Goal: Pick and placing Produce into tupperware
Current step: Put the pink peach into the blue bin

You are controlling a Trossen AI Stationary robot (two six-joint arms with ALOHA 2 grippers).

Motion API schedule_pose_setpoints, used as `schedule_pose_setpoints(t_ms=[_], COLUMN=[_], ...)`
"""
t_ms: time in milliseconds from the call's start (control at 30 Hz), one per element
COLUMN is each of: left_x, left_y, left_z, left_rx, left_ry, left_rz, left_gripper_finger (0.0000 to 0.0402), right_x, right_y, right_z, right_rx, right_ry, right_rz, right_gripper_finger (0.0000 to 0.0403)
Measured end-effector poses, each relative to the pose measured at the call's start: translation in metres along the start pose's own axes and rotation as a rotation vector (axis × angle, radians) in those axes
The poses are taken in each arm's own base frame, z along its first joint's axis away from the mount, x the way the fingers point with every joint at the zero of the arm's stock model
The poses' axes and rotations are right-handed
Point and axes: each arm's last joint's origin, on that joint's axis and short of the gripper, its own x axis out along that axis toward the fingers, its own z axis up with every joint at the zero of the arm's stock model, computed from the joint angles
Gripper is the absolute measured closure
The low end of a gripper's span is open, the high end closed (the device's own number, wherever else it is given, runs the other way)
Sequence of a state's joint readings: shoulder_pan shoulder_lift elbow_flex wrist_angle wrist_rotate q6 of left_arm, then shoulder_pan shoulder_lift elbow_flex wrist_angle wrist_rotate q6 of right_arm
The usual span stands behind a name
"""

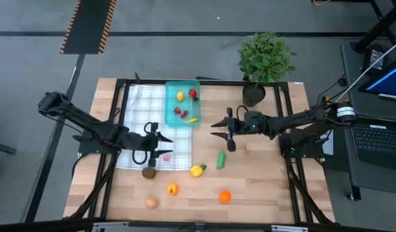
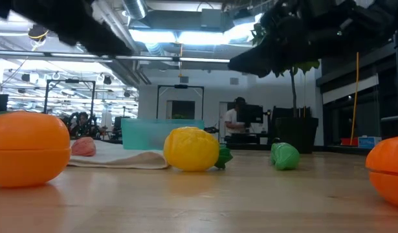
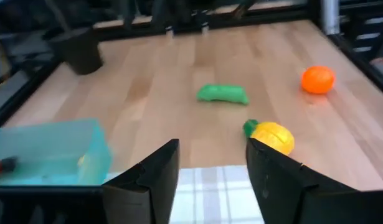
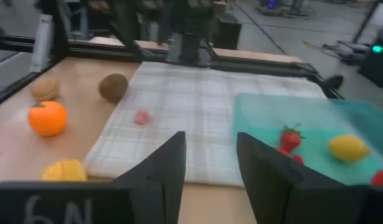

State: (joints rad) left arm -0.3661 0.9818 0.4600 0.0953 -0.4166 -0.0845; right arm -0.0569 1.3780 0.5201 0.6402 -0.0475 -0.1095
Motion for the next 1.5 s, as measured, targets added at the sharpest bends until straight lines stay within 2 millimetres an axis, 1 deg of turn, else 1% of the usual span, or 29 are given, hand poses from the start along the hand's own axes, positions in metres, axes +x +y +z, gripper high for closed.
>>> schedule_pose_setpoints(t_ms=[100,200,333,467,600,733,867,1200,1300,1500], left_x=[-0.006,-0.006,0.001,0.012,0.022,0.032,0.04,0.048,0.049,0.048], left_y=[-0.013,-0.03,-0.049,-0.066,-0.077,-0.077,-0.072,-0.061,-0.058,-0.051], left_z=[0.018,0.026,0.024,0.023,0.019,0.01,0.004,0.003,0.004,0.0], left_rx=[0.009,0.023,0.007,-0.036,-0.086,-0.146,-0.182,-0.223,-0.232,-0.231], left_ry=[0.033,0.071,0.206,0.348,0.439,0.5,0.584,0.64,0.641,0.686], left_rz=[0.013,0.013,0.072,0.144,0.208,0.274,0.268,0.266,0.277,0.324], left_gripper_finger=[0.0225,0.0225,0.0225,0.0225,0.0225,0.0225,0.0225,0.0222,0.0208,0.016], right_x=[0.0,0.0,0.0,0.0,0.0,0.0,0.0,0.0,0.0,0.0], right_y=[0.006,0.013,0.018,0.019,0.019,0.019,0.018,0.017,0.017,0.017], right_z=[0.001,0.005,0.007,0.007,0.006,0.005,0.005,-0.001,-0.002,-0.002], right_rx=[-0.003,-0.008,-0.016,-0.016,-0.016,-0.017,-0.017,-0.015,-0.015,-0.013], right_ry=[-0.006,-0.046,-0.058,-0.054,-0.044,-0.041,-0.035,0.024,0.029,0.033], right_rz=[0.001,0.029,0.044,0.047,0.047,0.048,0.045,0.046,0.045,0.045], right_gripper_finger=[0.0258,0.0258,0.0258,0.0258,0.0258,0.0258,0.0258,0.0258,0.0258,0.0258])
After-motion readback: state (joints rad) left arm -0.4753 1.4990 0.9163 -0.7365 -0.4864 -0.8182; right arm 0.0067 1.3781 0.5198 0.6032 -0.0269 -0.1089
